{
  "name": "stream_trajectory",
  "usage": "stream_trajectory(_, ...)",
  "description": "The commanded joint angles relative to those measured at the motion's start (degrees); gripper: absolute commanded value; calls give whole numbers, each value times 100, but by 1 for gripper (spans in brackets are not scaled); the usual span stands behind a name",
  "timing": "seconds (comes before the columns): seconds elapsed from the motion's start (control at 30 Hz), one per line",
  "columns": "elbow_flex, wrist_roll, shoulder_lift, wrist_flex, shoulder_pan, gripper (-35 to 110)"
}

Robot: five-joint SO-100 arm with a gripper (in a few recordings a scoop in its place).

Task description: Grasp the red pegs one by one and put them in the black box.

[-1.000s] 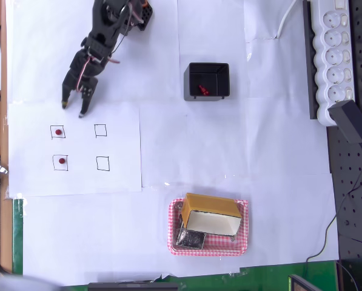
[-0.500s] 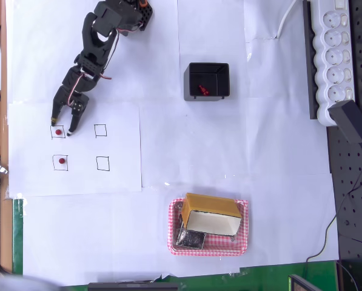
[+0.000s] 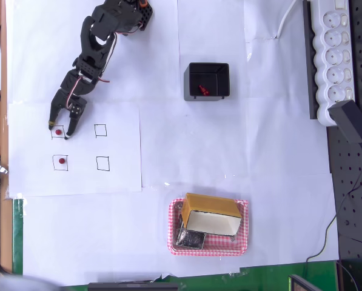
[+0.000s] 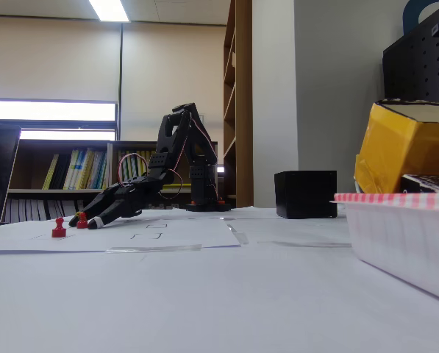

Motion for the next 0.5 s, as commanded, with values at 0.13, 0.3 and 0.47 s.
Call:
stream_trajectory(0.13, 193, -62, 79, -97, 70, 10)
stream_trajectory(0.3, 193, -88, 79, -97, 70, 8)
stream_trajectory(0.47, 193, -35, 79, -97, 105, 7)
